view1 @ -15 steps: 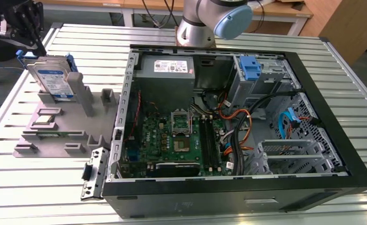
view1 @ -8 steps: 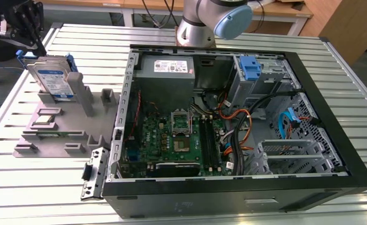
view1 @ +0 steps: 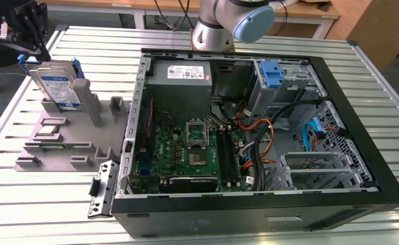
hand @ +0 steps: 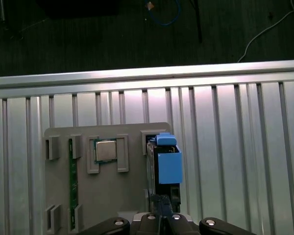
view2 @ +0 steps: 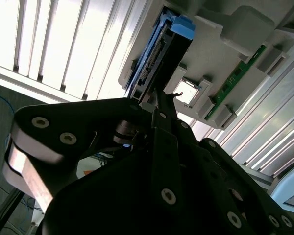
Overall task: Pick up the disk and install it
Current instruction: 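Pick up the disk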
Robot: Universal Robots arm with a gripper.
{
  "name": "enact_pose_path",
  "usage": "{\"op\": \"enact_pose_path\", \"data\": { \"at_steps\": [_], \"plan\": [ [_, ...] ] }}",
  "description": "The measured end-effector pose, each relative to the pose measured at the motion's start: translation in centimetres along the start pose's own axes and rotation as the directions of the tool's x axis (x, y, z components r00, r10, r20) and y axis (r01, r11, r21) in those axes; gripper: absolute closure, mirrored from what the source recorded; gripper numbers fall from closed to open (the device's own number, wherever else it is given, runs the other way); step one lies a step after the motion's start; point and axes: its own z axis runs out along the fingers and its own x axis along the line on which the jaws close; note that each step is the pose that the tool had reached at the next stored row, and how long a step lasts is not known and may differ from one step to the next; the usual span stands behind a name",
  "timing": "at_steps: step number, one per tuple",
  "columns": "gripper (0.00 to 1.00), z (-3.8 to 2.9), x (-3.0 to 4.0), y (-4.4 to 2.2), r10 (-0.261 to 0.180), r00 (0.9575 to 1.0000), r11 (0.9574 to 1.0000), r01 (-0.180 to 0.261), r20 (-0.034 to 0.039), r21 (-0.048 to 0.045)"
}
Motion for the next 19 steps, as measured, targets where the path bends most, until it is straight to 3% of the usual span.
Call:
{"op": "enact_pose_path", "data": {
  "at_steps": [9,11,12,16,19],
  "plan": [
    [0.89,0.02,0.0,0.0,0.0,1.0,1.0,0.0,-0.0005,0.0002],
    [0.77,0.02,0.0,0.0,0.0,1.0,1.0,0.0,-0.0006,0.0002],
    [0.77,0.02,0.0,0.0,0.0,1.0,1.0,0.0,-0.0006,0.0002],
    [0.53,0.02,0.0,0.0,0.0,1.0,1.0,0.0,-0.0009,0.0002],
    [0.47,0.03,0.0,0.0,0.0,1.0,1.0,0.0,-0.0011,0.0002]
  ]
}}
